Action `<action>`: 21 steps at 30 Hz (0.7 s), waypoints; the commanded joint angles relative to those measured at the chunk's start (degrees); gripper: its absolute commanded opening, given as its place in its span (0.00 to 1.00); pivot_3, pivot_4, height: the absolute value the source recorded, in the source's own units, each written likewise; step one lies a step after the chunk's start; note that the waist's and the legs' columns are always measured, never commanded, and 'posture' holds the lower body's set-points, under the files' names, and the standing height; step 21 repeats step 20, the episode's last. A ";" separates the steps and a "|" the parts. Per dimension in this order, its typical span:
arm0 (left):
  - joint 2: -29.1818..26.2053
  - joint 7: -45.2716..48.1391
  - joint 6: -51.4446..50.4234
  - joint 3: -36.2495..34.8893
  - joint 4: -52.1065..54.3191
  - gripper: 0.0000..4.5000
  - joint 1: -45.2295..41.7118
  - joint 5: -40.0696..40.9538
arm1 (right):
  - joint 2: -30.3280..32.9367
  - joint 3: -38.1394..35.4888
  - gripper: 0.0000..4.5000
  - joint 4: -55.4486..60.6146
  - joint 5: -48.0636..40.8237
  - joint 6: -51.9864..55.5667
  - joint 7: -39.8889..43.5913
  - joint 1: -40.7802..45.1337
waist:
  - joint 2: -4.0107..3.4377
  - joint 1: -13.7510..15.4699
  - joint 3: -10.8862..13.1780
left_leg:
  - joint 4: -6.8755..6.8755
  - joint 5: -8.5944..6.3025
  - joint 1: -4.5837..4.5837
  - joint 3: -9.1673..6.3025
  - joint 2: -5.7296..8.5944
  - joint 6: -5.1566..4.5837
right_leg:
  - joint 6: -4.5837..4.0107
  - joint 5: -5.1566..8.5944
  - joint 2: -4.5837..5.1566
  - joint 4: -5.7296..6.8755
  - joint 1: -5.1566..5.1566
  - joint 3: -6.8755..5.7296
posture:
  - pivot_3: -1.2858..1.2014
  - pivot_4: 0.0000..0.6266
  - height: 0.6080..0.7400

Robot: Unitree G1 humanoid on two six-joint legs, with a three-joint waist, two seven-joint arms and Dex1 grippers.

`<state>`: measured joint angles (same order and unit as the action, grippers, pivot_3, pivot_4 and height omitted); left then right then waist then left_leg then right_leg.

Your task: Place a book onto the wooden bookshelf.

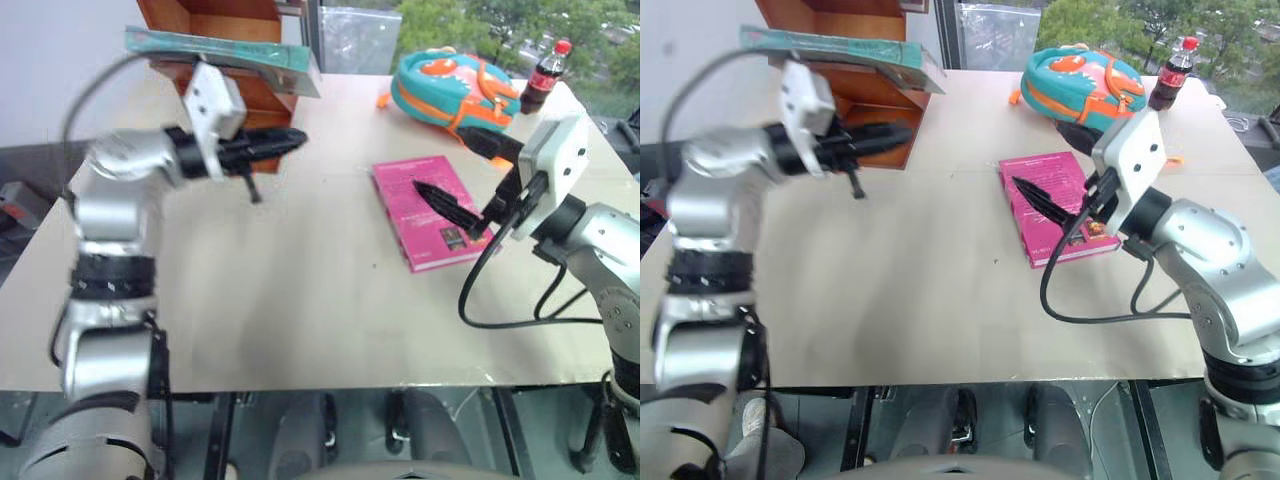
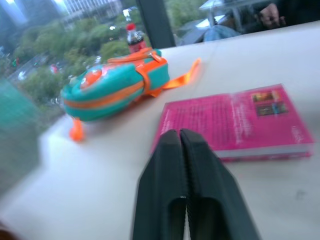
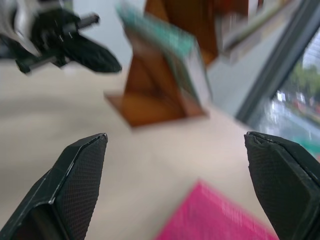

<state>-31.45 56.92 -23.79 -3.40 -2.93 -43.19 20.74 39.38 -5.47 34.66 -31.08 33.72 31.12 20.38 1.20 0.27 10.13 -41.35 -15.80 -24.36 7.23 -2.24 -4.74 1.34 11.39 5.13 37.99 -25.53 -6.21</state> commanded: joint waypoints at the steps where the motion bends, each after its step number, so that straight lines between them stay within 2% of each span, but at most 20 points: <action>1: 2.92 -6.13 -3.46 0.03 6.60 0.11 3.89 1.60 | 4.02 -3.89 1.00 2.29 1.32 0.95 1.78 -5.36 | -0.01 0.18 -0.01 | 0.00 0.00 0.03 0.01 0.00 0.00 | -0.01 0.00 -0.01 0.00 0.00 0.02 | 0.52 0.24 1.00; 2: 3.29 -6.11 -3.95 0.26 7.65 0.17 5.67 1.94 | 4.96 -4.88 1.00 2.48 0.92 1.26 2.45 -7.51 | -0.01 0.21 -0.01 | 0.02 0.00 0.10 0.06 -0.01 0.00 | -0.01 0.00 -0.02 0.00 0.03 0.08 | 0.52 0.24 1.00; 6: 2.10 -5.69 -5.77 -0.07 10.70 0.57 13.18 3.51 | 7.91 -11.74 1.00 3.79 1.62 1.21 4.74 -19.05 | -0.02 0.16 -0.01 | 0.24 0.00 0.38 0.29 -0.04 0.02 | -0.03 0.00 -0.11 0.00 0.06 0.36 | 0.52 0.24 1.00; 8: 0.32 -5.45 -6.11 -1.03 11.70 0.82 15.72 3.61 | 8.06 -16.48 1.00 4.77 1.49 1.37 5.47 -24.57 | -0.02 0.37 -0.01 | 0.26 0.00 0.41 0.29 -0.05 0.02 | -0.02 0.01 -0.12 -0.01 0.08 0.35 | 0.52 0.24 1.00; 10: -1.55 -5.47 -6.26 -2.10 12.56 0.96 17.61 3.56 | 8.37 -21.00 1.00 6.02 1.25 1.68 6.92 -29.75 | -0.03 0.52 -0.02 | 0.25 0.00 0.44 0.28 -0.06 0.02 | 0.12 0.10 -0.11 -0.01 0.11 0.36 | 0.52 0.24 1.00; 11: -2.66 -5.53 -5.98 -2.55 12.93 0.98 18.70 3.21 | 8.36 -23.24 1.00 6.63 1.05 1.90 7.62 -32.13 | -0.04 0.54 -0.02 | 0.25 -0.01 0.46 0.28 -0.06 0.03 | 0.16 0.13 -0.10 -0.01 0.13 0.38 | 0.52 0.24 1.00; 16: -9.09 -1.97 -4.84 -5.34 13.93 0.98 24.63 4.06 | 8.14 -33.45 1.00 8.65 0.69 3.24 10.68 -41.68 | -0.13 0.50 -0.08 | 0.25 -0.03 0.63 0.25 -0.08 0.02 | 0.13 0.18 -0.05 -0.08 0.28 0.51 | 0.52 0.24 1.00; 21: -9.55 -1.78 -4.99 -5.46 13.56 0.98 24.81 4.94 | 8.36 -34.57 1.00 8.90 0.30 3.87 11.29 -42.57 | -0.12 0.62 -0.08 | 0.25 -0.05 0.61 0.13 -0.08 0.04 | -0.13 0.24 0.01 -0.09 0.31 0.50 | 0.52 0.24 1.00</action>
